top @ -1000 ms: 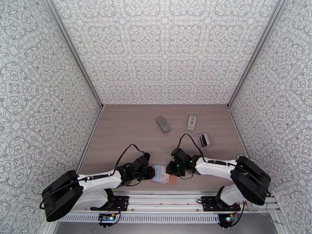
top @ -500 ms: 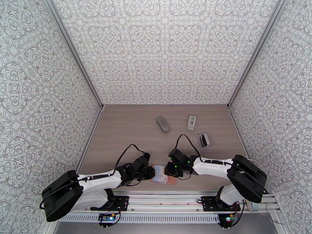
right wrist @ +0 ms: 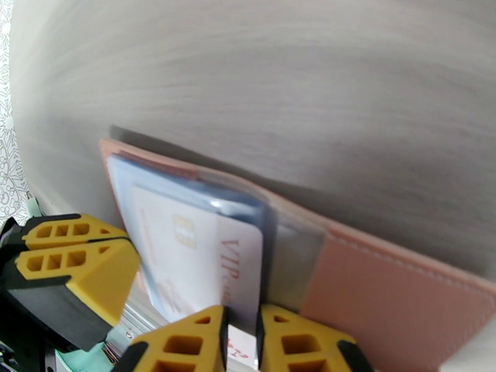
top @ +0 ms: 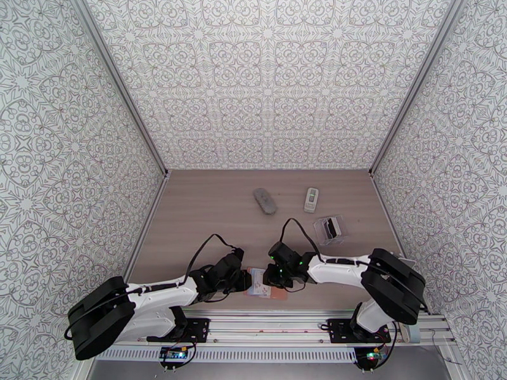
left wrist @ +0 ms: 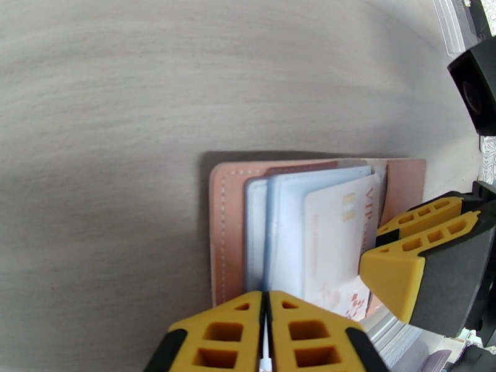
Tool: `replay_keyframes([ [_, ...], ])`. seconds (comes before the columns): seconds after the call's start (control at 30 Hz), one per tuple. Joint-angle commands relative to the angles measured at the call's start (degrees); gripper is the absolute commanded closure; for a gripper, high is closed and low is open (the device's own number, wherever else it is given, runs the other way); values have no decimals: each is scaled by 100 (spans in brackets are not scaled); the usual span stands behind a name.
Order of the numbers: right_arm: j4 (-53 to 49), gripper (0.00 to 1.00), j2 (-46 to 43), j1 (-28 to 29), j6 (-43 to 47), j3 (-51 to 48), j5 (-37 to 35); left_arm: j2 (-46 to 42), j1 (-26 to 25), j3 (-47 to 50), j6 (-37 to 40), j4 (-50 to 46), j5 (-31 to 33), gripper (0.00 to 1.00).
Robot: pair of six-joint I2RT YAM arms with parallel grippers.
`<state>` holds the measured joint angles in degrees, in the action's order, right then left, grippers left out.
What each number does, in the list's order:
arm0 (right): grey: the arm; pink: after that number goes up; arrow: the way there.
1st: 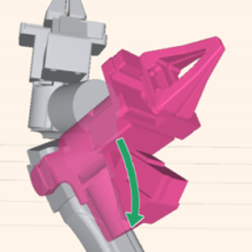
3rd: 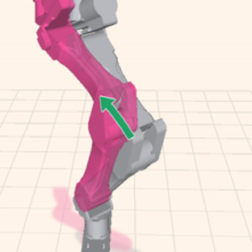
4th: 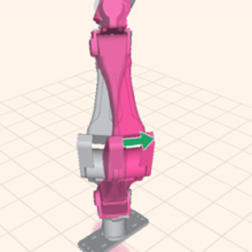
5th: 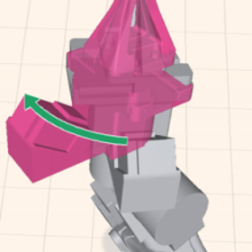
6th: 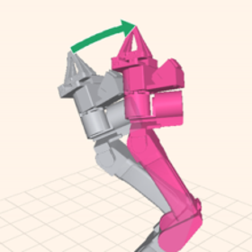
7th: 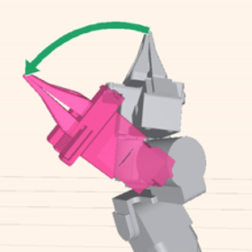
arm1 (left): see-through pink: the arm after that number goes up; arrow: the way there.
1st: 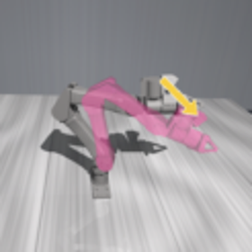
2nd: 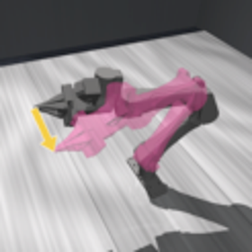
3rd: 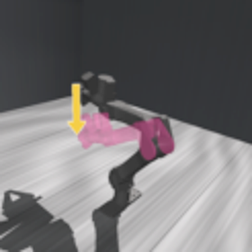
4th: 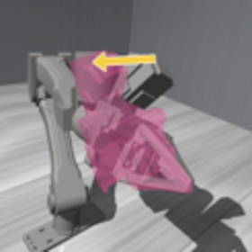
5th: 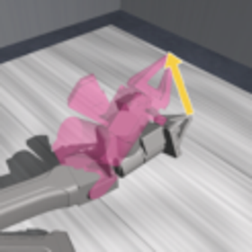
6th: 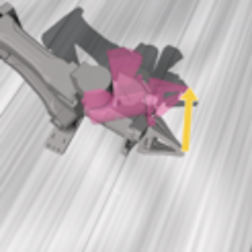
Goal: Put the credit cards into the card holder
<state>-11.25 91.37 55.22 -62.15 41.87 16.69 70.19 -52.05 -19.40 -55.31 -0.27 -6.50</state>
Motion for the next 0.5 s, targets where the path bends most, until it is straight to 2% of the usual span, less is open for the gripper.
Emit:
replay_keyframes([
  [0.0,105,81,144,103,-75,191,19,82,-77,138,-31,-403,60,86],
  [0.47,416,84,223,250,-316,173,182,65,-106,148,-37,-349,60,86],
])
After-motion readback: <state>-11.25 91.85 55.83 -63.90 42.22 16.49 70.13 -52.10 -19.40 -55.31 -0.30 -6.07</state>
